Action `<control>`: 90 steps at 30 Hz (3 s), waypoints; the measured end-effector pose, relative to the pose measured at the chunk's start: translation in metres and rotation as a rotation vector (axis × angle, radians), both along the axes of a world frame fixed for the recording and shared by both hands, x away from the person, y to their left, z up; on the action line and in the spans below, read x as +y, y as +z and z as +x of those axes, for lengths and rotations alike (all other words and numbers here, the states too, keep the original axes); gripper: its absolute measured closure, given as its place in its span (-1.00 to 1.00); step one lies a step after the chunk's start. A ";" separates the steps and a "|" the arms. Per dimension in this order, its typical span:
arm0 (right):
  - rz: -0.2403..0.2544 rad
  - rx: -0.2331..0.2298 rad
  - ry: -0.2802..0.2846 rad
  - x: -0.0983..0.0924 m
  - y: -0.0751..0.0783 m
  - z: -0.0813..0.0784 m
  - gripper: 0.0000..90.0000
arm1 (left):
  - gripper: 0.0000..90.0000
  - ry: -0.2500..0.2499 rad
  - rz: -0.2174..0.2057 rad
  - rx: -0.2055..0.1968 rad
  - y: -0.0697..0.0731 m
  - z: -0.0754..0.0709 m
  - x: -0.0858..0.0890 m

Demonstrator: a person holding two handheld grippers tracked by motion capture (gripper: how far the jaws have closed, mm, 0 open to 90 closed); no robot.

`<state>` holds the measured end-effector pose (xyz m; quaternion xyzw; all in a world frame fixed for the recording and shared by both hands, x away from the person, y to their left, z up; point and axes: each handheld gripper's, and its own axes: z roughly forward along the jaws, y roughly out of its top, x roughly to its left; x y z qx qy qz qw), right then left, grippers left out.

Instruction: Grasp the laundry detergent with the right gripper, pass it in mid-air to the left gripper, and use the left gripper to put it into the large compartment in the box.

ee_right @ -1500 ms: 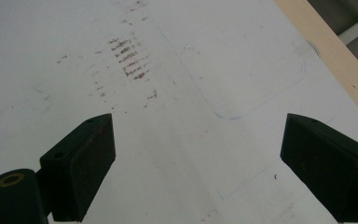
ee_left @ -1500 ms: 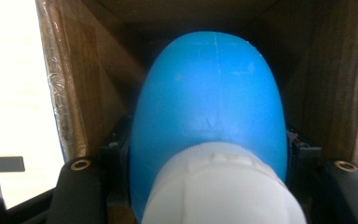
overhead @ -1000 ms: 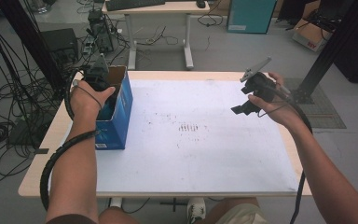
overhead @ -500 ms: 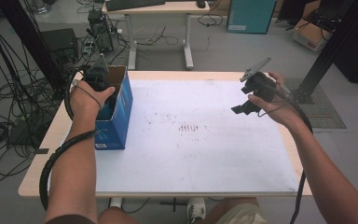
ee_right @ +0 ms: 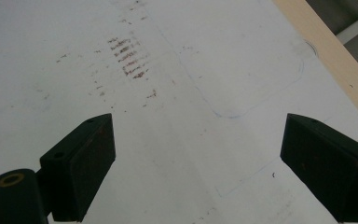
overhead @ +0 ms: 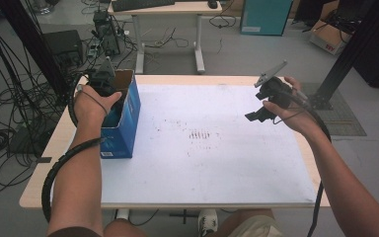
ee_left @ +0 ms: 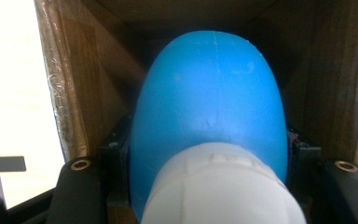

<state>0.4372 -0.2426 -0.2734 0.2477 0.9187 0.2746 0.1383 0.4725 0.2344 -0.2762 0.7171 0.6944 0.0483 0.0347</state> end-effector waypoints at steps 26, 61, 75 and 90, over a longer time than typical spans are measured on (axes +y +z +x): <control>-0.002 0.005 0.008 0.002 -0.001 0.000 -0.77 | -0.24 -0.016 0.020 0.011 -0.001 -0.002 0.000; -0.022 0.008 0.020 0.009 0.006 0.003 -0.78 | -0.60 -0.155 0.074 -0.104 0.089 -0.040 -0.027; -0.120 -0.005 0.034 0.014 0.022 0.032 -0.78 | -0.72 -0.372 -0.023 -0.134 0.093 -0.038 -0.106; -0.184 0.013 0.007 0.024 0.041 0.073 -0.78 | -0.75 -0.474 -0.073 -0.117 0.076 -0.046 -0.147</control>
